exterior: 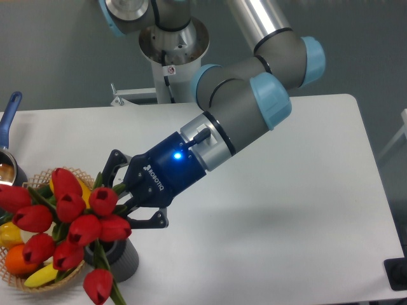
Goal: Insert the flowers into the vase
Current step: 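Lower the tulip stems down into the black vase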
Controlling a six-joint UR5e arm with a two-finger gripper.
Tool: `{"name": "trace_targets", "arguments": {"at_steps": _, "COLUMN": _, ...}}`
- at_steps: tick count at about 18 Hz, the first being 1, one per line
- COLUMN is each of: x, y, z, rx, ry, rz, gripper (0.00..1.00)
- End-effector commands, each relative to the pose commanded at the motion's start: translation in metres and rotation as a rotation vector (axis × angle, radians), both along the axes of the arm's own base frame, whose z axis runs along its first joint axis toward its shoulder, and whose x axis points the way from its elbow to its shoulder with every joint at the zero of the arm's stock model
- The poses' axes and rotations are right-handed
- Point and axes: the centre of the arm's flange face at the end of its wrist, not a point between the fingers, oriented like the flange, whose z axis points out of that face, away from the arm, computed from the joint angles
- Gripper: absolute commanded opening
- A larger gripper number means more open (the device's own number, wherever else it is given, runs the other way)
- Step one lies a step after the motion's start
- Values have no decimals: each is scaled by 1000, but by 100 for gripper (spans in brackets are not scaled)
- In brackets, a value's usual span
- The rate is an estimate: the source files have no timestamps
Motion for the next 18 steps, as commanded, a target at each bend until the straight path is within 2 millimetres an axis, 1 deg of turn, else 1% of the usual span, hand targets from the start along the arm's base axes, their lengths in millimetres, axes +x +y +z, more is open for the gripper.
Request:
{"name": "trace_targets", "arguments": {"at_steps": 3, "x": -1, "y": 10, "z": -4, "rx": 2, "ry": 2, "rz": -11, "gripper": 18}}
{"name": "trace_targets", "arguments": {"at_steps": 5, "x": 4, "y": 16, "z": -5, "rx": 3, "ry": 3, "rz": -21, "gripper": 18}}
{"name": "trace_targets", "arguments": {"at_steps": 9, "x": 5, "y": 22, "z": -7, "rx": 4, "ry": 5, "rz": -29, "gripper": 18}}
{"name": "trace_targets", "arguments": {"at_steps": 12, "x": 1, "y": 29, "z": -11, "rx": 2, "ry": 8, "rz": -30, "gripper": 19}}
{"name": "trace_targets", "arguments": {"at_steps": 15, "x": 6, "y": 36, "z": -18, "rx": -7, "ry": 6, "rz": -39, "gripper": 19}}
{"name": "trace_targets", "arguments": {"at_steps": 18, "x": 8, "y": 37, "z": -19, "rx": -10, "ry": 5, "rz": -41, "gripper": 19}}
